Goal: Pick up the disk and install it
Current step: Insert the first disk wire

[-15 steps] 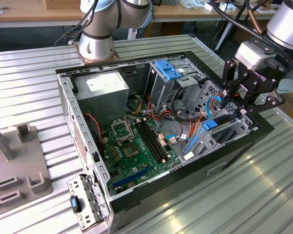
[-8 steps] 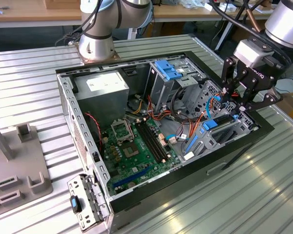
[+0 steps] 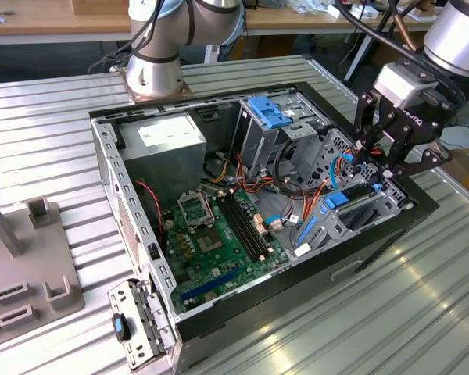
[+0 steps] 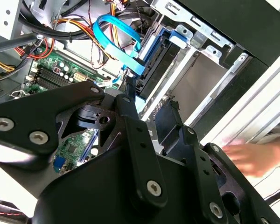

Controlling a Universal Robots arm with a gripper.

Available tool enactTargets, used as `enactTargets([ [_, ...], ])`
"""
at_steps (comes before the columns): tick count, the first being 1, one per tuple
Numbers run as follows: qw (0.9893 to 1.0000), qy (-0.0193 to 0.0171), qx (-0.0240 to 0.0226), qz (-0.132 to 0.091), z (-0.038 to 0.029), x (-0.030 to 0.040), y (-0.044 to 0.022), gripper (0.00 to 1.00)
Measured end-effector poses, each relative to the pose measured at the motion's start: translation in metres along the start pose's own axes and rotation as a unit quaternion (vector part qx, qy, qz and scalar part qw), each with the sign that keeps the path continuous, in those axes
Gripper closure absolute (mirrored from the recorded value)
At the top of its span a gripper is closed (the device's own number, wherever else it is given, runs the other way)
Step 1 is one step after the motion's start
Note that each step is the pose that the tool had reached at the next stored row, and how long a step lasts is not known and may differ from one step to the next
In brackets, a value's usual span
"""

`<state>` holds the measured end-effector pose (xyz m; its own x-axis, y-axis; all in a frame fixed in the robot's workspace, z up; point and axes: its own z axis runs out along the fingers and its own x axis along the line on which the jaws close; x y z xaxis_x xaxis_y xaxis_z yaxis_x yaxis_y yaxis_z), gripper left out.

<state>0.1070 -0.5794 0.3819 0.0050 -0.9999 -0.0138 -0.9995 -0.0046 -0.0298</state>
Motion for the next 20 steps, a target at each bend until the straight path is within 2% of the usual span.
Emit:
enactTargets([
  [5, 1.0000, 0.0001, 0.0000, -0.001, 0.0000, -0.0005, -0.0009, 0.56],
  [15, 0.9997, -0.0008, -0.0004, -0.025, 0.0017, -0.0055, -0.0295, 0.56],
  [17, 0.9996, -0.0008, -0.0004, -0.028, 0.0018, -0.0061, -0.0324, 0.56],
  [20, 0.9996, -0.0008, -0.0004, -0.029, 0.0018, -0.0065, -0.0330, 0.56],
])
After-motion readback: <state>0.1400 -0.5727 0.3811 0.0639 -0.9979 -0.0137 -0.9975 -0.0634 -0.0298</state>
